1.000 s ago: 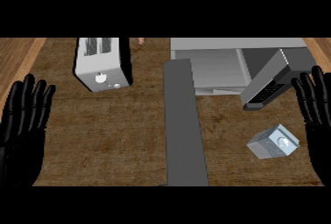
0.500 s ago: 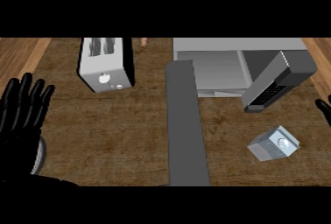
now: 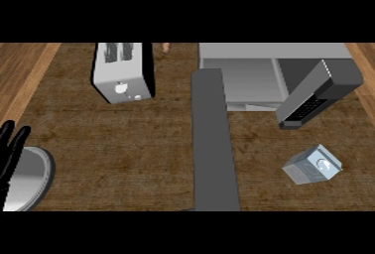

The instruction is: Pick up the milk, place it into the microwave and close the microwave

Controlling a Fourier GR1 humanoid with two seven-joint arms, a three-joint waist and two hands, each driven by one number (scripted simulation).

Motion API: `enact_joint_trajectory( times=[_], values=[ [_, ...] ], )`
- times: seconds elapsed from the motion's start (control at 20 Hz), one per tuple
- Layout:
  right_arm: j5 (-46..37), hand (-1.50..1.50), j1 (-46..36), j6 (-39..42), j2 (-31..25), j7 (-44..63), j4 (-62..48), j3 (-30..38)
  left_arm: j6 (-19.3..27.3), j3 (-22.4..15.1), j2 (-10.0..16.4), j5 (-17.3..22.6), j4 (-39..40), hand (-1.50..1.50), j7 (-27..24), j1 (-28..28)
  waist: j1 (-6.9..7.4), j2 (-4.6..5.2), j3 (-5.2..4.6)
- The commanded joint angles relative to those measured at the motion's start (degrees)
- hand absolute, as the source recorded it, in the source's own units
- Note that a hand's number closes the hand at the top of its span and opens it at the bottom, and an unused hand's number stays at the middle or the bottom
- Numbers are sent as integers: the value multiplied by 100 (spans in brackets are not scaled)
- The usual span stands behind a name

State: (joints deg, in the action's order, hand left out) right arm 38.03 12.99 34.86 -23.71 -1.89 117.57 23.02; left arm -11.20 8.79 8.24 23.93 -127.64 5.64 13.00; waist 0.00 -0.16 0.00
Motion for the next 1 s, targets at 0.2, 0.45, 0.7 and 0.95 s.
enact_joint_trajectory(
  times=[0.2,0.45,0.7,0.95],
  values=[
    [-1302,-150,-48,386,569,-457,-516,-106,-879,506,-215,583,-538,-150,-360,1325,68,3,-1],
    [-2212,-150,-371,189,801,-735,-1345,-205,-924,642,-236,648,-742,-150,-129,1285,69,11,2],
    [-2763,-150,-746,107,666,-1268,-2415,18,-1128,940,-299,1010,-1054,-150,10,1666,90,11,4],
    [-3789,-150,-991,66,530,-2613,-3948,27,-1538,1338,-152,1363,-636,-150,-198,1617,109,21,8]
  ],
)
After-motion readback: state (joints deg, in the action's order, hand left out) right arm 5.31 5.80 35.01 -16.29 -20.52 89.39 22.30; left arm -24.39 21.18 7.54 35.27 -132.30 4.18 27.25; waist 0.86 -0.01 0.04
